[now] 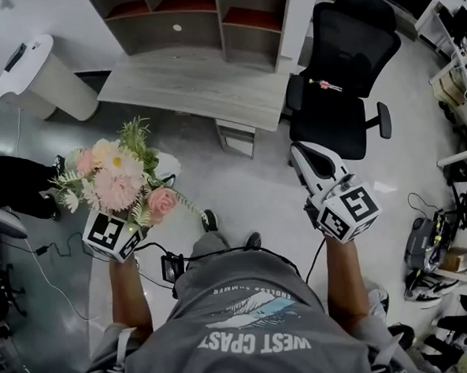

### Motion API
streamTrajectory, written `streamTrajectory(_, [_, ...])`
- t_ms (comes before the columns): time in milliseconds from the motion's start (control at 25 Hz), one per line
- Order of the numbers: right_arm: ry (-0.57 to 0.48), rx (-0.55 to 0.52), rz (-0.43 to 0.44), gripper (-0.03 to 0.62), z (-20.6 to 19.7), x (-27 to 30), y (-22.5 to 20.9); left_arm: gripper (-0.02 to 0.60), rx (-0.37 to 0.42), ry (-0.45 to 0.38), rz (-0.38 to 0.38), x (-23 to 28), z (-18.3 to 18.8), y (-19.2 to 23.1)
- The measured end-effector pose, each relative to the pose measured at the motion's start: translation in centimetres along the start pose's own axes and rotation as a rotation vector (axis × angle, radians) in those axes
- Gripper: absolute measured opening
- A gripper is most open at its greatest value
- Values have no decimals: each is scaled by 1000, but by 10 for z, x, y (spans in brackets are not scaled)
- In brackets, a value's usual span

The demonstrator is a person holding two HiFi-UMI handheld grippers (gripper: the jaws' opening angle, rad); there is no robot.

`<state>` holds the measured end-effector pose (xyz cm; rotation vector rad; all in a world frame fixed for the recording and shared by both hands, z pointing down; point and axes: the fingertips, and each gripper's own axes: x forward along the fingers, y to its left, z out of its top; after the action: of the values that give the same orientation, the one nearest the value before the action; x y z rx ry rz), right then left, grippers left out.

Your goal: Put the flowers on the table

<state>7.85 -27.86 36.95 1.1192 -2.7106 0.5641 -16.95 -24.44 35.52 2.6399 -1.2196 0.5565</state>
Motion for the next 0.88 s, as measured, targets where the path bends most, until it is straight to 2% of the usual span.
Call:
streamTrajectory(160, [5, -9, -37, 29, 2, -18, 1, 347, 1, -7, -43, 10, 1, -5])
streamTrajectory(320, [-1, -9, -123, 29, 8, -45, -3, 347, 16, -37, -102, 25, 12, -14])
streamTrajectory(520, [-14, -22, -153, 29, 1, -65, 36, 347, 53, -80, -150, 5, 13, -26])
streamTrajectory(720, [-33, -32, -188, 29, 11, -85, 72, 347, 68, -96, -188, -22, 20, -37])
streamTrajectory(880, [-37, -40, -207, 29, 22, -99, 80, 347, 75, -96, -228, -20, 33, -44])
